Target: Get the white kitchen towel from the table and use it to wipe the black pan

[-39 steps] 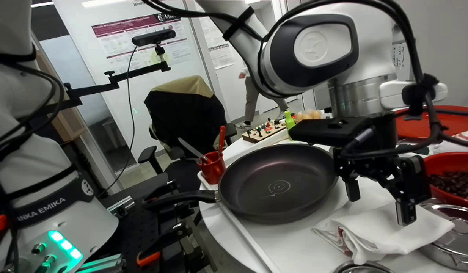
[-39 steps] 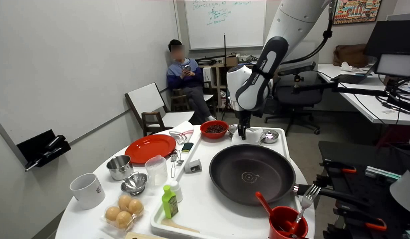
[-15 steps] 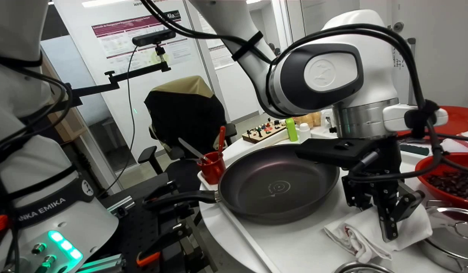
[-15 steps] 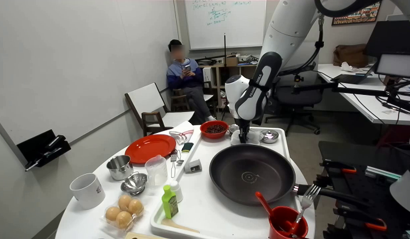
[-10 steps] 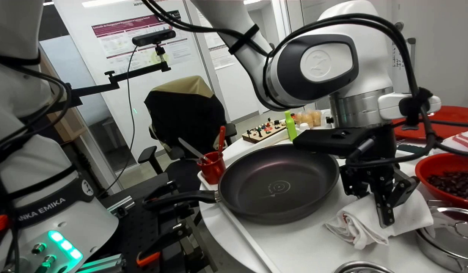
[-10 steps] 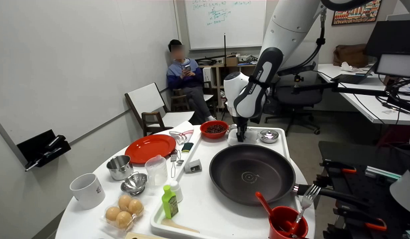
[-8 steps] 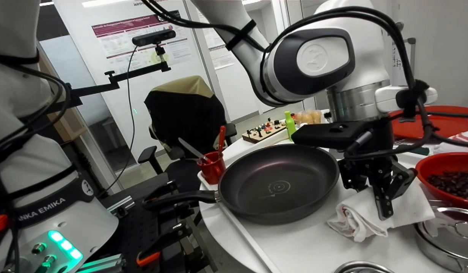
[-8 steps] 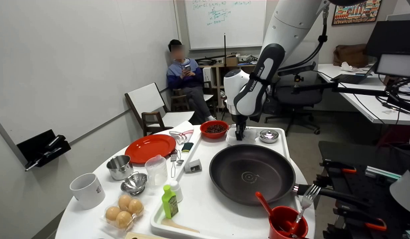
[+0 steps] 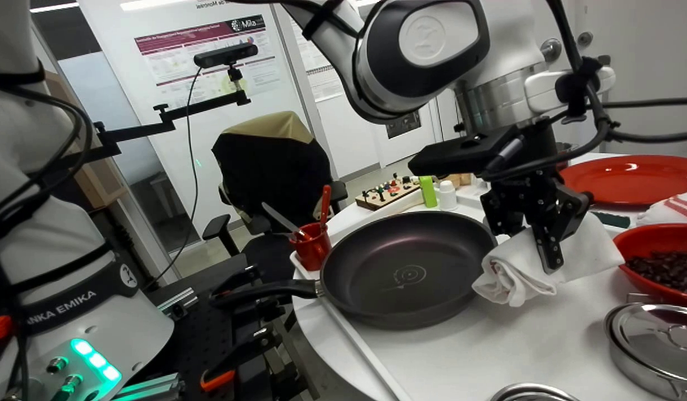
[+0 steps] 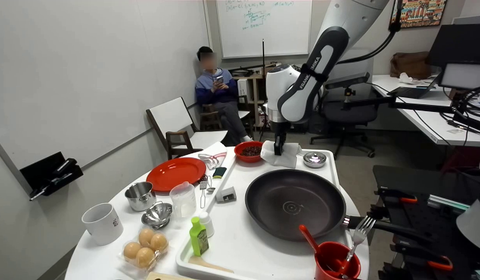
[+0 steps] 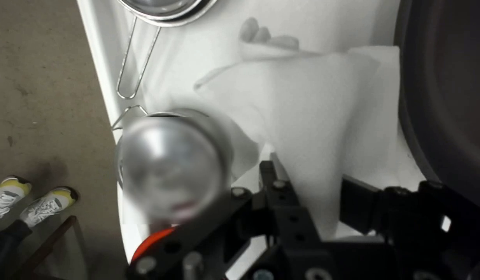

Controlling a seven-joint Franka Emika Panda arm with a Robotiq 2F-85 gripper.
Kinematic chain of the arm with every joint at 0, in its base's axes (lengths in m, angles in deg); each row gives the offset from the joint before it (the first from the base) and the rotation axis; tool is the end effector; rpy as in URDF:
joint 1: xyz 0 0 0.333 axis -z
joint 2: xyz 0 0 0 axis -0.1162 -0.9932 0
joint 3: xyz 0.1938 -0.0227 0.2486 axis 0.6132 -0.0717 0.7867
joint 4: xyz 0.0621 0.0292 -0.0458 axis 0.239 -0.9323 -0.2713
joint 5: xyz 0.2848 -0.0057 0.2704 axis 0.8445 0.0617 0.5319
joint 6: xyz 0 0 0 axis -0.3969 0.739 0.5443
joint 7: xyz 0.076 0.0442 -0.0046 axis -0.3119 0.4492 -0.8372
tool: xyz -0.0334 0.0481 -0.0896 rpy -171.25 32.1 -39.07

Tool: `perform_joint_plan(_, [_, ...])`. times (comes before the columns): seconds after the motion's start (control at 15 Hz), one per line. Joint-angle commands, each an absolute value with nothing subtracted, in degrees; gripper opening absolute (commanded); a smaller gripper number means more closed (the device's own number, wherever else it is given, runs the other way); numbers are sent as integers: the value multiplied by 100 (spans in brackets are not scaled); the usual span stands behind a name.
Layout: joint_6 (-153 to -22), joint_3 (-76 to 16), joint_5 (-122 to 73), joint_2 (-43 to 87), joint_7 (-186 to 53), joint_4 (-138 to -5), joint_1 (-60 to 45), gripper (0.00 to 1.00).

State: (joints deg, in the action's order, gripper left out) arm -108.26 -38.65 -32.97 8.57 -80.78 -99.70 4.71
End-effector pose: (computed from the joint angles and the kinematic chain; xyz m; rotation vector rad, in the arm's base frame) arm 0.5384 -0.2318 0.1800 2.9251 -0.0457 0.0371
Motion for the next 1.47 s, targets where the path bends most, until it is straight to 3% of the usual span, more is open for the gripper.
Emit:
perform_joint_plan(0.0, [-11018,-3680,-3214,1567,-8357,-10560,655,10])
perform_joint_plan(0.47, [-11085,-3697,-3477,2122,-8374,-11190,477,10])
perform_joint_plan(1.4, [-11231,-3884,-4465,1416,-7783,-11390,-185,10])
